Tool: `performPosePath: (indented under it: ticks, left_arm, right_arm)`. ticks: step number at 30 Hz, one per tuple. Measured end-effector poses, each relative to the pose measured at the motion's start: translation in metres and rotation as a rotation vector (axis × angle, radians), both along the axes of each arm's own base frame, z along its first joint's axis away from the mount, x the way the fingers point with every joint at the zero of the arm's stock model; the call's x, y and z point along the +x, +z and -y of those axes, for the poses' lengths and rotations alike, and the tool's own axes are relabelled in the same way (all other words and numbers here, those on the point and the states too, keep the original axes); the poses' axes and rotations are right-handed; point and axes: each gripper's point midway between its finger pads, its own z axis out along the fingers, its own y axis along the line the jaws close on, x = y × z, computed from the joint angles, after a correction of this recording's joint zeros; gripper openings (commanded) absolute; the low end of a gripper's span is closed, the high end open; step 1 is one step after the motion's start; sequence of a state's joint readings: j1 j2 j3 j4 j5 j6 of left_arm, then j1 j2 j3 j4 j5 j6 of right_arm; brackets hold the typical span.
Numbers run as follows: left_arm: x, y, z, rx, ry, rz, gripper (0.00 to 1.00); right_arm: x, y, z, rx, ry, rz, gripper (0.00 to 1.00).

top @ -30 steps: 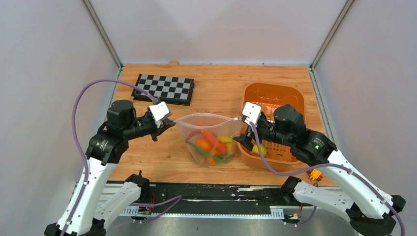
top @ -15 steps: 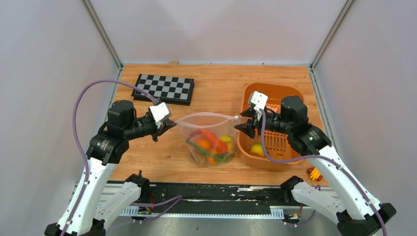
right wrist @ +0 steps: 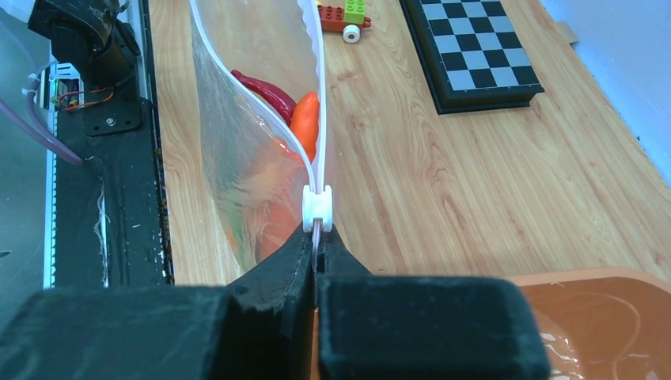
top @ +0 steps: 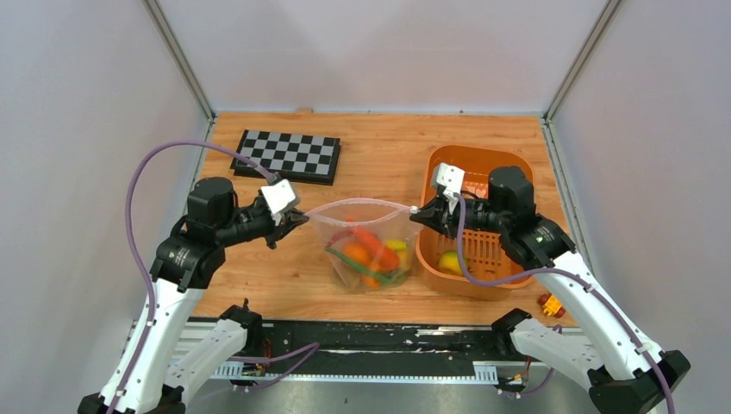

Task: Place the food in the zip-top bag and seal the zipper
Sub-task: Zip the zipper food storage bag at the center of the board.

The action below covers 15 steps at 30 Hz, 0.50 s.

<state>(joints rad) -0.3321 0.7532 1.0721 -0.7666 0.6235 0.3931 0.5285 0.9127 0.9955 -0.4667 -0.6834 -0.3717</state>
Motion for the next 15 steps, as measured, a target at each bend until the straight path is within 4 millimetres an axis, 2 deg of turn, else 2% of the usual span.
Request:
performPosePath:
  ticks: [1, 2, 3, 5, 8, 10, 11, 12, 15]
  left_arm:
    - [0.001, 0.000, -0.001, 0.001, 0.005, 0.001, 0.66]
    - [0.001, 0.001, -0.001, -0.003, 0.016, -0.002, 0.80]
    - [0.002, 0.001, -0.002, -0.006, 0.029, -0.008, 0.90]
    - [0.003, 0.004, -0.003, -0.020, 0.050, -0.021, 0.99]
    - [0.002, 0.022, 0.000, -0.062, 0.056, -0.021, 1.00]
    - [0.000, 0.056, 0.009, -0.141, 0.025, 0.023, 1.00]
    - [0.000, 0.064, 0.011, -0.161, 0.016, 0.035, 0.99]
    - [-0.004, 0.094, 0.021, -0.247, -0.035, 0.082, 0.95]
    - [-0.013, 0.119, 0.035, -0.328, -0.110, 0.108, 0.93]
  right_arm:
    - [0.000, 0.000, 0.000, 0.000, 0.001, -0.002, 0.00]
    - [0.000, 0.000, 0.000, 0.001, 0.002, -0.001, 0.00]
    - [-0.001, 0.000, 0.000, 0.001, 0.004, -0.004, 0.00]
    - [-0.002, 0.000, -0.001, 0.003, 0.009, -0.008, 0.00]
    - [-0.005, -0.001, -0.002, 0.004, 0.024, -0.017, 0.00]
    - [-0.007, -0.001, -0.003, 0.007, 0.035, -0.020, 0.00]
    - [-0.008, -0.001, -0.003, 0.008, 0.041, -0.022, 0.00]
    - [-0.011, 0.000, -0.003, 0.006, 0.051, -0.032, 0.00]
    - [-0.014, 0.001, -0.003, 0.006, 0.063, -0.042, 0.00]
